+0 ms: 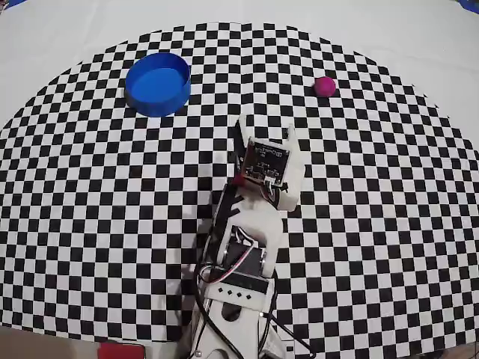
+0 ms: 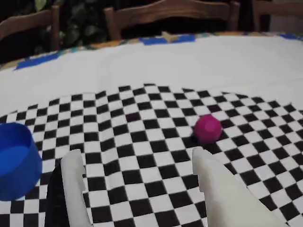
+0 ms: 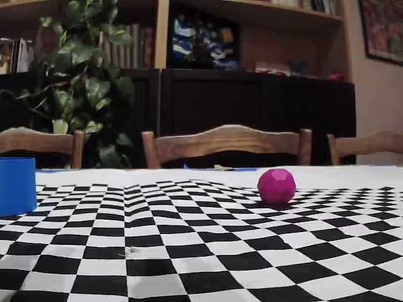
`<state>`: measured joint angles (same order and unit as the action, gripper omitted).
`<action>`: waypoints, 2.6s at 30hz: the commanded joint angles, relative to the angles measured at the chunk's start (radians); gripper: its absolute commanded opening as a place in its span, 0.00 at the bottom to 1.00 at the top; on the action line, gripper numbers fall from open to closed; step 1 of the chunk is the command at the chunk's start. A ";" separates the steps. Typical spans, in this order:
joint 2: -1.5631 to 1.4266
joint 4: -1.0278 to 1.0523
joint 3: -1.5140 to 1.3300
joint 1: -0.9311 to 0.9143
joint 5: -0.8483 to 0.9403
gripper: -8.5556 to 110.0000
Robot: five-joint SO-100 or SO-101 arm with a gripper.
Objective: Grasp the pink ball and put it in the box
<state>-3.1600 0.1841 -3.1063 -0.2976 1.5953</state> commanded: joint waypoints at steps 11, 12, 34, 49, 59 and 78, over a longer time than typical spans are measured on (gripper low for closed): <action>0.009 -0.006 -0.006 -0.094 0.008 0.29; 0.009 -0.006 -0.006 -0.101 0.008 0.29; 0.041 -0.017 -0.006 -0.172 -0.003 0.29; 0.252 -0.181 0.028 -0.179 -0.015 0.29; 0.437 -0.229 0.124 -0.169 -0.051 0.31; 0.816 -0.296 0.345 -0.152 -0.051 0.31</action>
<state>-2.3746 -0.0951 -2.8302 -0.4556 1.5539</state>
